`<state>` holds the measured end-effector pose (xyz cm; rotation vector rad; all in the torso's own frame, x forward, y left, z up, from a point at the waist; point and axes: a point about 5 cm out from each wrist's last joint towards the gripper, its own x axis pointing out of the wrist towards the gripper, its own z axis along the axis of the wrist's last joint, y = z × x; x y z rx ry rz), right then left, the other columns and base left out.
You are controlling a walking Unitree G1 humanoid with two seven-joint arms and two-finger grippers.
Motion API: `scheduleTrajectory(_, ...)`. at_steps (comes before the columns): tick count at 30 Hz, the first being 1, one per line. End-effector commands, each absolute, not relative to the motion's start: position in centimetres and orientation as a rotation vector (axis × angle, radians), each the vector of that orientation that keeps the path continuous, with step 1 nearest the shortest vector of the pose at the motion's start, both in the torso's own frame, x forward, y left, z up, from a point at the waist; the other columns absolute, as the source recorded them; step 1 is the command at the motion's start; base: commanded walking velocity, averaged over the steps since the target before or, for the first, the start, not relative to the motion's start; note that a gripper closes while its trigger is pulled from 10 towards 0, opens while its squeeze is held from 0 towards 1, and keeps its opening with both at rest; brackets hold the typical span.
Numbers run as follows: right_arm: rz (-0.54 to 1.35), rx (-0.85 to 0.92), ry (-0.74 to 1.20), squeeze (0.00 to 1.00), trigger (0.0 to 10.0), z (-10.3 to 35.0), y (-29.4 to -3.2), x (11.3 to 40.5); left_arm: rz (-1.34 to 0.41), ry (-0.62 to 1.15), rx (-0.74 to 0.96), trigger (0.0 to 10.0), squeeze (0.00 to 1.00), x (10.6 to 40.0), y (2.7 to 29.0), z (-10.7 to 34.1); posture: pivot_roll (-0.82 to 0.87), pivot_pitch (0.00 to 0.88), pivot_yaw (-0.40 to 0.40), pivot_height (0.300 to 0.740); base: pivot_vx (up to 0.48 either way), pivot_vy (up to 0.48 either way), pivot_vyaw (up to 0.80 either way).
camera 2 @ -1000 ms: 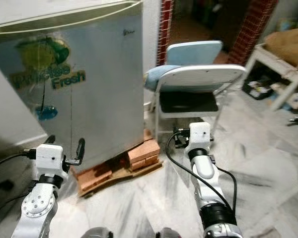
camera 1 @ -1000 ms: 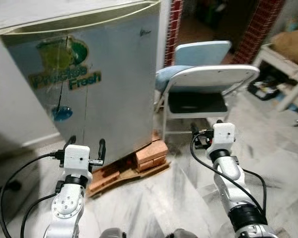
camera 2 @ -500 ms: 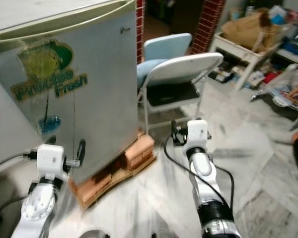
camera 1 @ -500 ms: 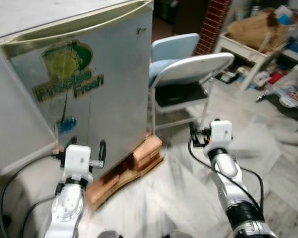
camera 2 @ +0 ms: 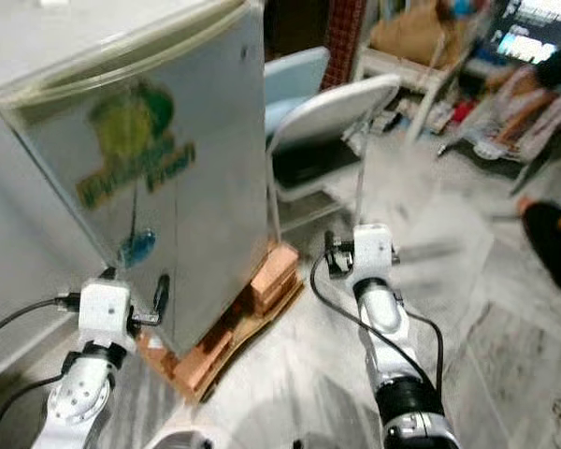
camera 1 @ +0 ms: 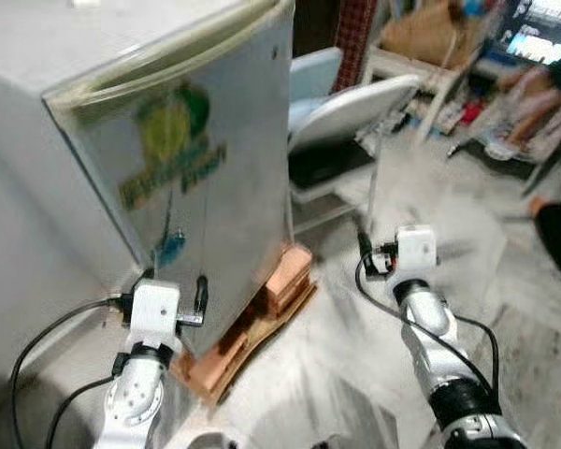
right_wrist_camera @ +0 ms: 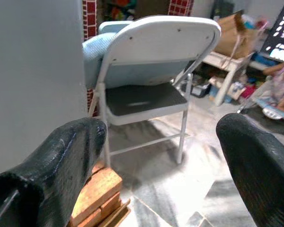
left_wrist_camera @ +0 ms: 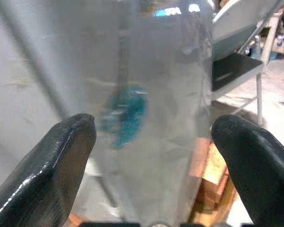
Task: Restocking fridge
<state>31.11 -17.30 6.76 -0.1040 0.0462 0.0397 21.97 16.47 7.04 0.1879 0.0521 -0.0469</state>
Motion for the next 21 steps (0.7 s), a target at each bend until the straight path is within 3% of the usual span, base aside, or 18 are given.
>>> scheduleTrajectory(1,0.068,-0.101,0.051,0.0,10.0,6.57,-16.44,31.01,-0.018,0.062,0.206,10.0,0.0,21.67,17.3,6.99,0.07,0.044,-0.014,0.74,0.0,0.45,-0.44)
scheduleTrajectory(5,0.075,-0.112,0.071,0.0,10.0,6.01,-16.55,30.56,0.002,0.063,0.2,10.0,0.0,21.32,17.52,6.93,0.07,0.045,-0.021,0.74,0.0,0.398,-0.43)
scheduleTrajectory(14,0.06,-0.112,0.071,0.0,10.0,6.38,-16.62,31.09,0.003,0.049,0.202,10.0,0.0,21.17,17.59,7.07,0.07,0.054,-0.021,0.74,0.0,0.0,-0.46)
scheduleTrajectory(21,0.058,-0.12,0.081,0.0,10.0,6.2,-16.94,30.98,0.021,0.056,0.178,10.0,0.0,21.02,17.77,6.98,0.06,0.056,-0.023,0.74,0.0,0.0,-0.8)
